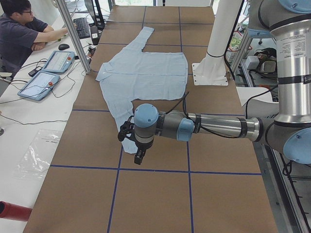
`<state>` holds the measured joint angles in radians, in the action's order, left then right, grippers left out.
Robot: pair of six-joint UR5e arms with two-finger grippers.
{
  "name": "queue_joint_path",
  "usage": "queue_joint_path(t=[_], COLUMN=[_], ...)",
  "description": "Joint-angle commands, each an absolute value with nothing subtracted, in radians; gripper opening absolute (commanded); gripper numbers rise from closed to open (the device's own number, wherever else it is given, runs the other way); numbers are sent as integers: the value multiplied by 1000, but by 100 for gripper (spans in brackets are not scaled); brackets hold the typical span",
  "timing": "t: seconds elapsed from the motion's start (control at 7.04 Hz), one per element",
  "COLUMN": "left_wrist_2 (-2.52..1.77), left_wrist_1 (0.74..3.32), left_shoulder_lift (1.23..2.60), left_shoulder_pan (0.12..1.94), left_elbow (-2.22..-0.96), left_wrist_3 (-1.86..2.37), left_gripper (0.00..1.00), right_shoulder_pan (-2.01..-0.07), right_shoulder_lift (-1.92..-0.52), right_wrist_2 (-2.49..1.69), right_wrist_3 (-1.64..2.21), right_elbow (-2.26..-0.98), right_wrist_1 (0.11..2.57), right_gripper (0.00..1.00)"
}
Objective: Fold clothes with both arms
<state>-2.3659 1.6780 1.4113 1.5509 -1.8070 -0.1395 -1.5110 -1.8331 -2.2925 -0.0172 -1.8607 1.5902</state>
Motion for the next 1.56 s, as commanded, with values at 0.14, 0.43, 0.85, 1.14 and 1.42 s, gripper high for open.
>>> queue_joint_path(t=[0.14,0.43,0.85,1.14,1.42], left_wrist_2=[-2365,-2368,-2358,-2368,-2370], left_wrist_1=[1696,1749,2074,2181,2273], left_shoulder_lift=[1411,1423,1485,1537,1542], left_shoulder_pan=[1551,1549,1549,1549,1551], left_elbow=[-1807,-1822,-1757,-1656,-1599], left_wrist_3=[-141,-132,-123,-104,-104], left_gripper=[100,100,100,100,100], right_shoulder_pan=[-1509,-1509,-1509,-1509,-1487], right_shoulder_lift=[-1833,-1832,-1793,-1717,-1671], right_wrist_2=[-2293,-2292,-2298,-2298,-2292], right_wrist_3=[-18,-12,-8,-9,71], right_elbow=[-1861,-1861,-1852,-1746,-1589], right_wrist_1=[1556,1485,1193,1175,983], right_gripper=[100,100,100,100,100])
